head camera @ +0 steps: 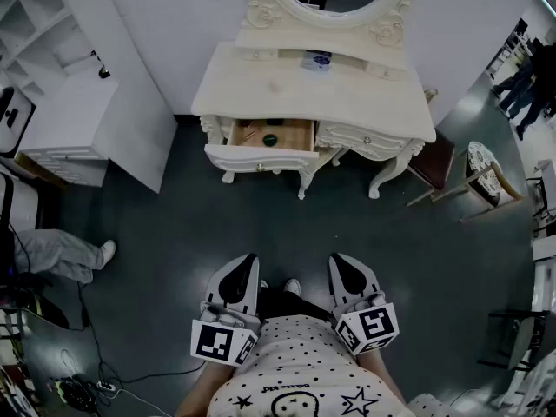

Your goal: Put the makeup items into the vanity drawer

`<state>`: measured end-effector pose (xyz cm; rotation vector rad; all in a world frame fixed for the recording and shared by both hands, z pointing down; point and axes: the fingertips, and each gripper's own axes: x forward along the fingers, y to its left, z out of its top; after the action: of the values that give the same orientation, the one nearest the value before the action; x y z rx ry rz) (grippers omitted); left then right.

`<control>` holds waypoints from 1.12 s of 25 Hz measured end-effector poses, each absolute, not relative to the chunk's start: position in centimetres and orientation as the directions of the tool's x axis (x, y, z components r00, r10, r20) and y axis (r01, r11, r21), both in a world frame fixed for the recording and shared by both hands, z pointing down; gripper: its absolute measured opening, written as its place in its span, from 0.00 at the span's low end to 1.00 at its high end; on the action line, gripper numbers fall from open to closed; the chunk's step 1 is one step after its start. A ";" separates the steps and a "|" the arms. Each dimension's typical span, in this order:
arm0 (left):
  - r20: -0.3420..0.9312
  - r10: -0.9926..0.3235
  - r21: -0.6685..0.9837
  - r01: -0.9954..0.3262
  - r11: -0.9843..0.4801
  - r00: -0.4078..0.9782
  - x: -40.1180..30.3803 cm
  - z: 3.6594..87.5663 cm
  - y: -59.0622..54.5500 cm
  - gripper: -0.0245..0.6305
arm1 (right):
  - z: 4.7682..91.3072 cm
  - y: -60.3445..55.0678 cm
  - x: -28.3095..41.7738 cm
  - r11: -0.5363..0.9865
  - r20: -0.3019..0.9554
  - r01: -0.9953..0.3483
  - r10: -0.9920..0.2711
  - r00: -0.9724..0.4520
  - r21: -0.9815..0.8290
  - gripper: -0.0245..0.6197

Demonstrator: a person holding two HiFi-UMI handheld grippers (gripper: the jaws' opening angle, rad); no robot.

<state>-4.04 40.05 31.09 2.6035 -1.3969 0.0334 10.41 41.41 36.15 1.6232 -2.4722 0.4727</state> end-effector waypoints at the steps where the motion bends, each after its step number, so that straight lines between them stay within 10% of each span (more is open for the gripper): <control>1: 0.108 -0.823 0.154 -0.827 -0.540 0.557 -4.0 31.2 40.0 0.04 | 36.3 41.4 10.5 0.363 0.290 -0.914 -0.868 -0.403 -0.182 0.05; 28: 0.125 -0.802 0.187 -0.808 -0.559 0.584 -2.3 32.7 37.8 0.04 | 36.5 40.2 12.3 0.348 0.257 -0.914 -0.882 -0.395 -0.209 0.05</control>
<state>-2.33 37.81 32.72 2.5913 -1.3375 0.0368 12.28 40.18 36.51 1.6689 -2.4967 0.4896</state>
